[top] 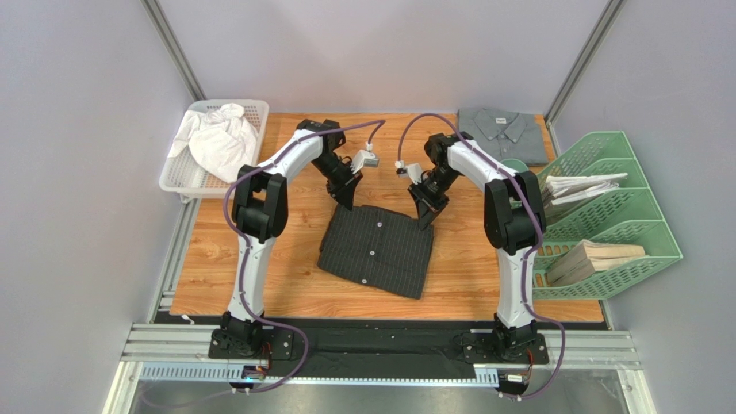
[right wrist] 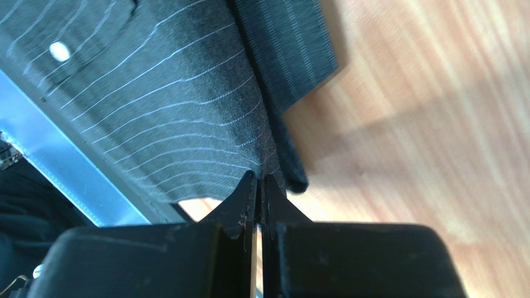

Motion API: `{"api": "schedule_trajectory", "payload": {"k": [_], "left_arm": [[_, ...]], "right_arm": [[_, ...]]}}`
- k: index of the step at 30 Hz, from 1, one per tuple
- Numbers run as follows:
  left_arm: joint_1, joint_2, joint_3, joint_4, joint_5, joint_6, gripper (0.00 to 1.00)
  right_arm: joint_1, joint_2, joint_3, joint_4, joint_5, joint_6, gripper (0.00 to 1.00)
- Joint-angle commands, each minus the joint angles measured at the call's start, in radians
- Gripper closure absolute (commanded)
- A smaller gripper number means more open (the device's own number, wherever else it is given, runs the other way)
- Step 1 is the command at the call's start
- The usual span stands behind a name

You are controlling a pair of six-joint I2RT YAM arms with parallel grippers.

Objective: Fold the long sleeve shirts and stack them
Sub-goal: Fold the shirt

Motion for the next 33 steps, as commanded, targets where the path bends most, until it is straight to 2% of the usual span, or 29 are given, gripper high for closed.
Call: {"api": "schedule_trajectory", "payload": {"k": [1,4,9,14,15,16,17,19,20,21,22,23,25,26,28,30,33], "left_arm": [[0.015,-0.083,0.024,-0.049,0.086,-0.009,1.00],[0.024,-0.088,0.030,-0.063,0.104,-0.026,1.00],[0.049,-0.034,0.043,0.009,0.065,-0.117,1.00],[0.078,0.035,0.079,0.070,0.011,-0.219,0.98],[0.083,0.035,0.076,0.098,0.008,-0.240,0.95],[0.089,0.029,0.079,0.104,0.012,-0.268,0.86],[0.101,0.021,0.076,0.109,0.040,-0.283,0.80],[0.121,-0.040,0.037,0.149,0.081,-0.312,0.65],[0.142,-0.072,0.011,0.169,0.130,-0.335,0.61],[0.149,-0.109,-0.050,0.213,0.140,-0.342,0.58],[0.150,-0.190,-0.079,0.231,0.143,-0.339,0.50],[0.144,-0.233,-0.110,0.251,0.141,-0.326,0.48],[0.107,-0.343,-0.183,0.314,0.120,-0.319,0.31],[0.086,-0.374,-0.200,0.331,0.077,-0.314,0.29],[-0.009,-0.416,-0.217,0.357,0.016,-0.314,0.29],[-0.087,-0.428,-0.228,0.406,-0.108,-0.381,0.32],[-0.279,-0.446,-0.282,0.506,-0.204,-0.485,0.43]], "right_arm": [[-0.009,-0.155,0.043,-0.101,-0.031,-0.020,1.00],[-0.020,-0.172,0.014,-0.121,-0.008,-0.028,1.00],[-0.058,-0.073,0.016,-0.063,0.050,-0.013,1.00],[-0.068,0.067,0.173,-0.024,0.053,0.046,0.98],[-0.068,0.098,0.198,-0.020,0.058,0.069,0.97],[-0.069,0.107,0.221,-0.023,0.060,0.078,0.95],[-0.072,0.109,0.247,-0.029,0.049,0.083,0.86],[-0.081,0.077,0.267,-0.043,0.026,0.106,0.75],[-0.095,0.054,0.261,-0.049,-0.017,0.113,0.65],[-0.103,0.029,0.228,-0.050,-0.044,0.127,0.58],[-0.113,0.001,0.203,-0.050,-0.075,0.161,0.53],[-0.135,-0.067,0.174,-0.047,-0.153,0.179,0.51],[-0.156,-0.146,0.035,0.009,-0.221,0.255,0.50],[-0.185,-0.227,-0.033,0.046,-0.262,0.285,0.50],[-0.231,-0.304,-0.195,0.152,-0.287,0.369,0.51],[-0.258,-0.384,-0.271,0.210,-0.293,0.421,0.55],[-0.291,-0.473,-0.450,0.294,-0.269,0.506,0.60]]}}
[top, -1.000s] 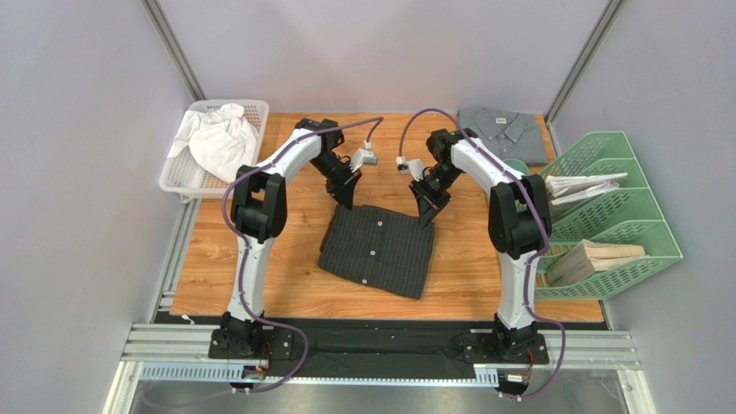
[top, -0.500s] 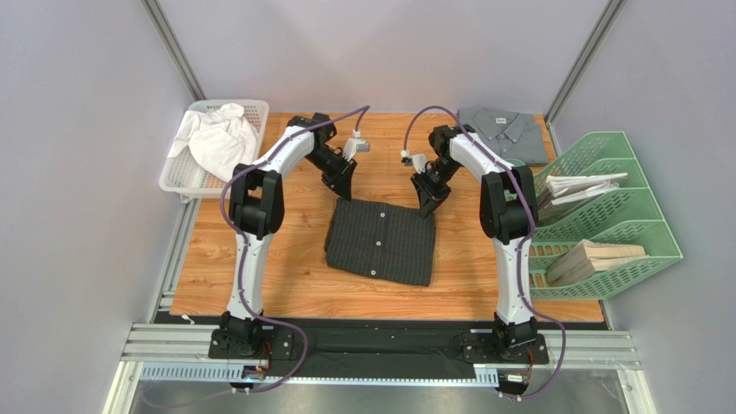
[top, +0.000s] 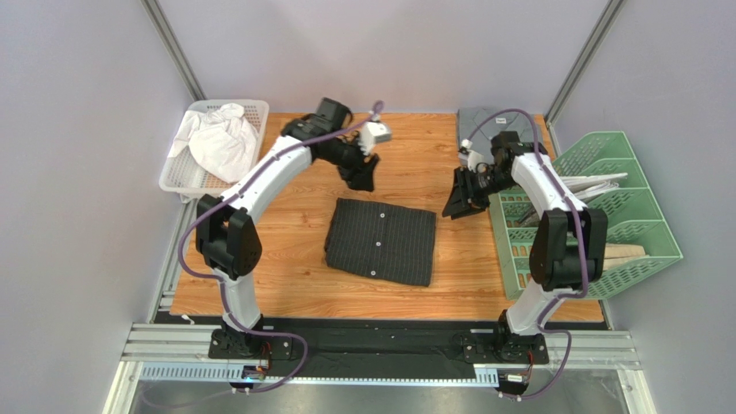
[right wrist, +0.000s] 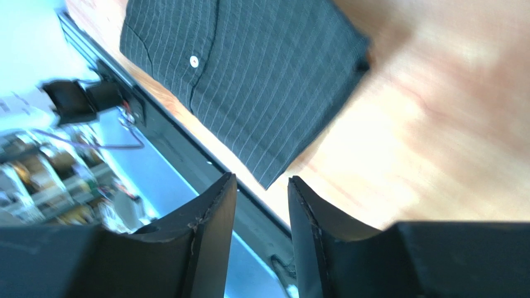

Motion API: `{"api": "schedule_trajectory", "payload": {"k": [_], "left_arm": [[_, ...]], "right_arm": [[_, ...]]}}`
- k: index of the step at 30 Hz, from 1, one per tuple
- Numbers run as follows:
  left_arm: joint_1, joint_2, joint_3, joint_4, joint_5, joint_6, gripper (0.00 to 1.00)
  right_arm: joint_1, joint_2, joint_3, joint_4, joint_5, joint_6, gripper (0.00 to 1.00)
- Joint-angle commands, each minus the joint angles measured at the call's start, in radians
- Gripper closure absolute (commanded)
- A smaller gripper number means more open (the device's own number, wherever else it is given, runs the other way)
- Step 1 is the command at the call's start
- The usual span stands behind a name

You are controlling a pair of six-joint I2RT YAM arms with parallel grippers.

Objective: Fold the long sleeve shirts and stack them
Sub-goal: Fold the shirt

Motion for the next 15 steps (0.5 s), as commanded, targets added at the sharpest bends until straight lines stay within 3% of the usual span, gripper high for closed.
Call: {"api": "schedule_trajectory", "payload": {"k": [1,3,9,15], "left_arm": [[-0.236,-0.023,-0.097,0.172,-0.176,-0.157,0.44],[-0.337,-0.014,-0.114,0.249,-0.199,-0.225,0.44],[-0.499,0.048,-0.118,0.373,-0.340,-0.383,0.42],[-0.585,0.092,-0.119,0.435,-0.553,-0.464,0.36]], "right_arm": [[-0.021,-0.107,-0.178,0.187,-0.003,0.209,0.63],[-0.021,-0.164,-0.223,0.239,0.091,0.234,0.66],[-0.019,-0.261,-0.306,0.281,0.356,0.364,0.78],[-0.021,-0.311,-0.378,0.324,0.461,0.436,0.78]]}}
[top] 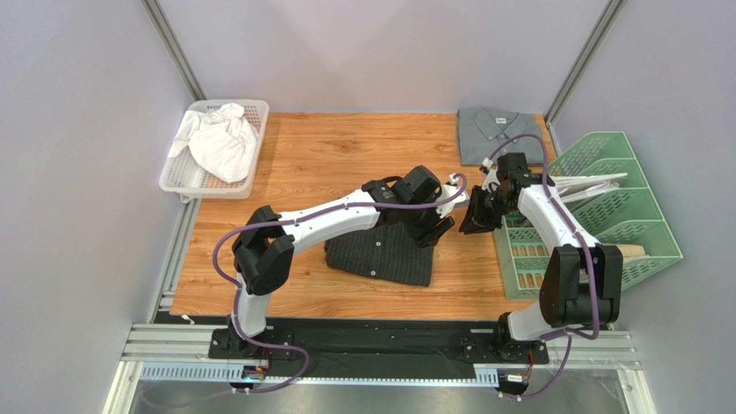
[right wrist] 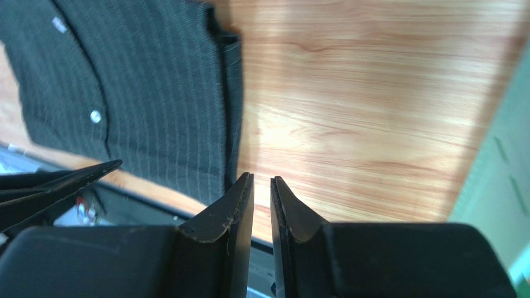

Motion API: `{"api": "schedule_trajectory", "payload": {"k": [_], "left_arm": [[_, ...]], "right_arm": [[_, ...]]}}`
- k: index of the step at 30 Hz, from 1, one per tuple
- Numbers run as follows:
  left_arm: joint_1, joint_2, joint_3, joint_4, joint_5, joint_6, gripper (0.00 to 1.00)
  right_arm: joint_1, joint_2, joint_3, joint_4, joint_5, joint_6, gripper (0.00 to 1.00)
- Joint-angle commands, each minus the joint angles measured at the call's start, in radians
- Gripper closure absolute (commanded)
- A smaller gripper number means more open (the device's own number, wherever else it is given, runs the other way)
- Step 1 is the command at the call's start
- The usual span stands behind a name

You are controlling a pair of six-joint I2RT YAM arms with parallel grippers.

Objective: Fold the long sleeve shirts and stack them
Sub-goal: Fold the shirt

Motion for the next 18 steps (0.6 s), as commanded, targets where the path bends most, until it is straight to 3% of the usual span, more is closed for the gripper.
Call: {"api": "schedule_trajectory", "payload": {"k": [1,10,11,15,18], "left_arm": [[-0.050,0.041,0.049,0.080,-0.236,-0.106,0.36],[-0.095,0.178,0.165,0.048,-0.364,-0.158,0.35],[-0.098,0.192,0.167,0.051,-0.360,-0.159,0.02],[-0.109,0.229,0.188,0.042,-0.415,-0.173,0.05],[-0.110,0.252,0.202,0.017,-0.446,-0.175,0.15]], "right_arm": [[-0.001,-0.042,-0.039,0.078,0.128,0.086,0.76],[-0.022,0.005,-0.029,0.069,0.161,0.146,0.73],[-0.021,0.011,-0.028,0.069,0.156,0.150,0.73],[-0.022,0.025,-0.017,0.069,0.138,0.164,0.73],[-0.022,0.031,-0.009,0.067,0.122,0.167,0.73]]}}
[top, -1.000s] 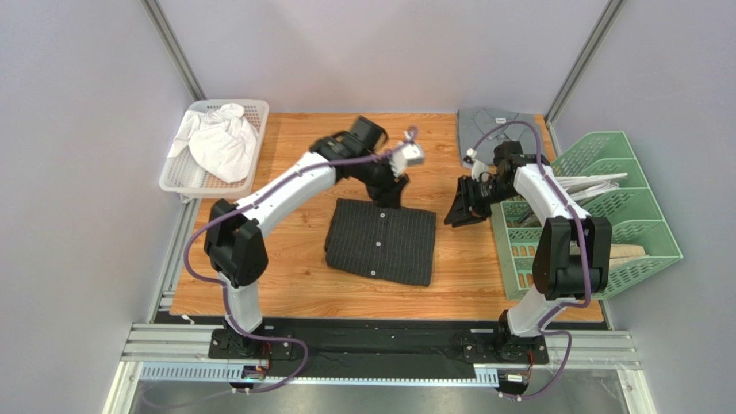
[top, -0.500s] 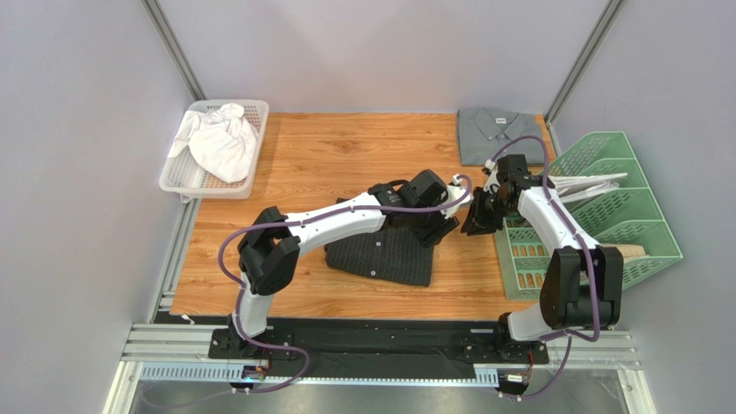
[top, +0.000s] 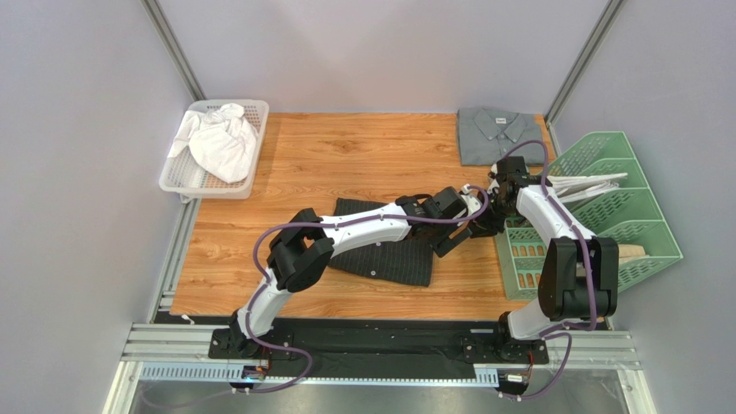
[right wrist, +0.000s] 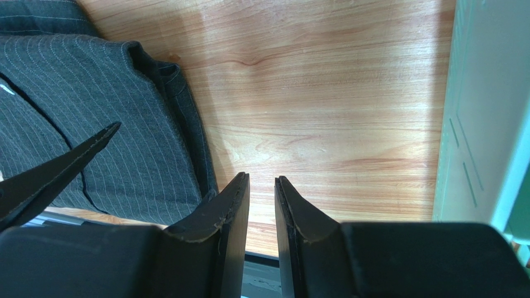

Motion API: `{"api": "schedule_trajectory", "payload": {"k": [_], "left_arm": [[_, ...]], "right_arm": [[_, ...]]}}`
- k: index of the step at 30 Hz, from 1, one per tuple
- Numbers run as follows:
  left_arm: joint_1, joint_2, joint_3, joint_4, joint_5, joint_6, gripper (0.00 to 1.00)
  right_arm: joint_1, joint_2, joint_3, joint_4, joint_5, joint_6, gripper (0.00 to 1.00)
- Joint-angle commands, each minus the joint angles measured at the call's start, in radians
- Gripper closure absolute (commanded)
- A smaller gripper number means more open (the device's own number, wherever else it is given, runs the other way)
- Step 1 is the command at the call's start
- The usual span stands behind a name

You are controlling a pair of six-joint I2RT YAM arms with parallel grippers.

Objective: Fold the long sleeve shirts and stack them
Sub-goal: Fold the shirt

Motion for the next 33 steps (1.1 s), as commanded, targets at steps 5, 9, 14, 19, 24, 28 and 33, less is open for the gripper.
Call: {"api": "schedule_trajectory", "payload": {"k": [5,9,14,19,24,28,33], "left_arm": [[-0.012,0.042,0.055,-0.068,-0.099,-0.022,0.34],[-0.012,0.045,0.047,-0.085,-0.068,-0.037,0.31],[-0.011,0.049,0.047,-0.083,-0.073,-0.048,0.35],[0.009,0.038,0.048,-0.109,-0.063,-0.062,0.72],[0.035,0.015,0.065,-0.137,-0.008,-0.078,1.00],[0.060,-0.033,0.053,-0.135,0.035,-0.101,1.00],[0.078,-0.086,0.019,-0.123,0.079,-0.128,1.00]], "right_arm": [[-0.002,0.015,0.026,0.024,-0.031,0.033,0.72],[-0.002,0.023,0.029,0.026,-0.037,0.031,0.72],[-0.002,0.017,0.020,0.027,-0.045,0.030,0.72],[-0.002,0.017,0.004,0.038,-0.080,0.029,0.73],[-0.002,0.026,-0.014,0.066,-0.171,0.033,0.73],[-0.002,0.038,-0.040,0.113,-0.279,0.030,0.73],[0.007,0.075,-0.053,0.170,-0.398,0.033,0.76]]}}
